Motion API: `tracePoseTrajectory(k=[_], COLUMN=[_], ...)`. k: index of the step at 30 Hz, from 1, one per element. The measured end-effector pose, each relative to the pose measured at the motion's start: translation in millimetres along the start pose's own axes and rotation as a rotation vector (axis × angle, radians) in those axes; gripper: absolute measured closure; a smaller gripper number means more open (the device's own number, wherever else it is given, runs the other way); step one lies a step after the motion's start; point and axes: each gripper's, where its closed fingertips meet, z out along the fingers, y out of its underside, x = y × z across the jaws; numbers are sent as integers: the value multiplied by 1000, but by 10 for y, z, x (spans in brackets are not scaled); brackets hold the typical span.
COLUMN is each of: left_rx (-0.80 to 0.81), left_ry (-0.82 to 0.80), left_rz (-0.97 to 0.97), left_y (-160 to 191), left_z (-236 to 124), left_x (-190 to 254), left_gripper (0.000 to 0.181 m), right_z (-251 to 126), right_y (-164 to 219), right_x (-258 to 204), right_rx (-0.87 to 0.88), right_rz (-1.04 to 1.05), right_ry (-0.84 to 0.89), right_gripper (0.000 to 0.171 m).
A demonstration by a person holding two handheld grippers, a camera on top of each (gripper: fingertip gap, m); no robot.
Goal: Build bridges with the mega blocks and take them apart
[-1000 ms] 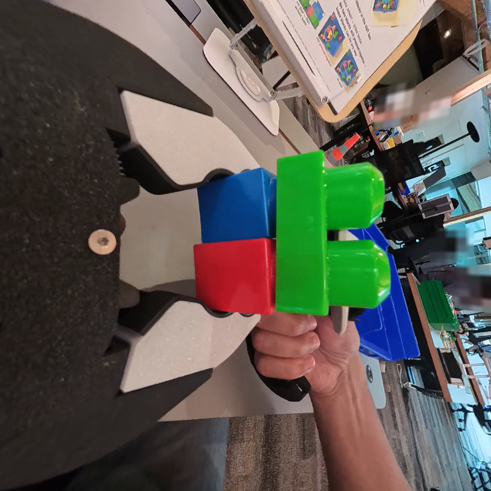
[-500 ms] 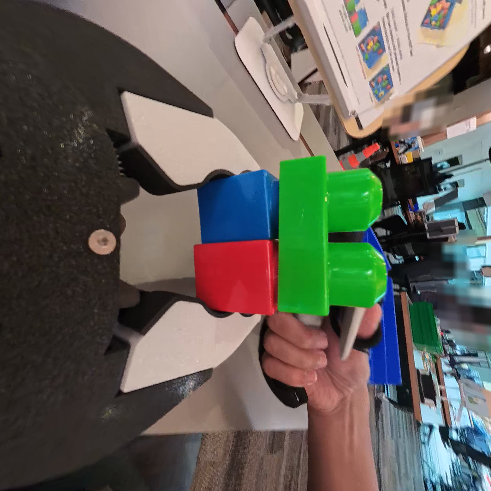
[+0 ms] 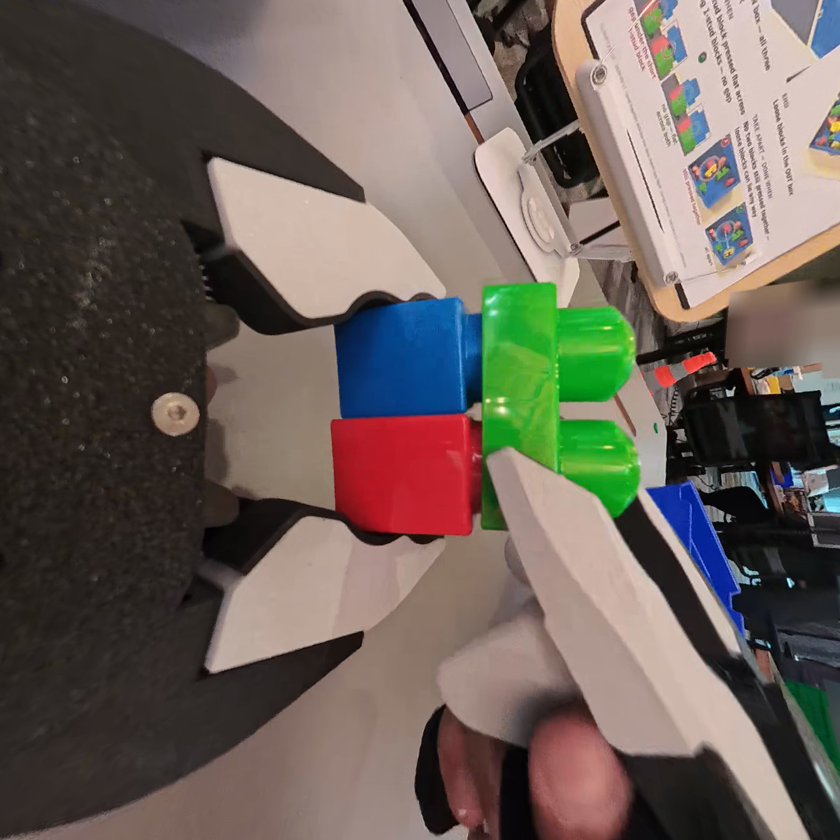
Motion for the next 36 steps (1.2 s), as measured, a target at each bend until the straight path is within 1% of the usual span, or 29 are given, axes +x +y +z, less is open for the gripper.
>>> tracePoseTrajectory(k=[10, 12, 15, 21, 25, 29, 33, 36], left_rx=[22, 16, 21, -2, -2, 52, 85, 108], left_ry=[27, 29, 46, 63, 51, 65, 91, 93], left_rz=[-13, 7, -18, 29, 113, 112, 119, 93], left_y=[0, 3, -11, 7, -2, -79, -182, -251], left_z=[-22, -27, -30, -37, -45, -75, -124, -159], left_x=[30, 35, 48, 55, 47, 72, 117, 117], left_gripper=[91, 91, 92, 92, 92, 92, 91, 92], right_z=[-2, -11, -11, -17, -42, -115, -203, -253], right_y=[91, 111, 121, 197, 224, 137, 67, -15], right_x=[9, 7, 15, 31, 30, -42, -110, -150], right_rx=[-60, -74, -77, -124, -155, -184, -266, -288], right_rz=[95, 101, 133, 171, 174, 198, 161, 156], right_ry=[-87, -102, -127, -176, -210, -266, -307, -329], right_gripper=[130, 131, 131, 132, 132, 136, 136, 135])
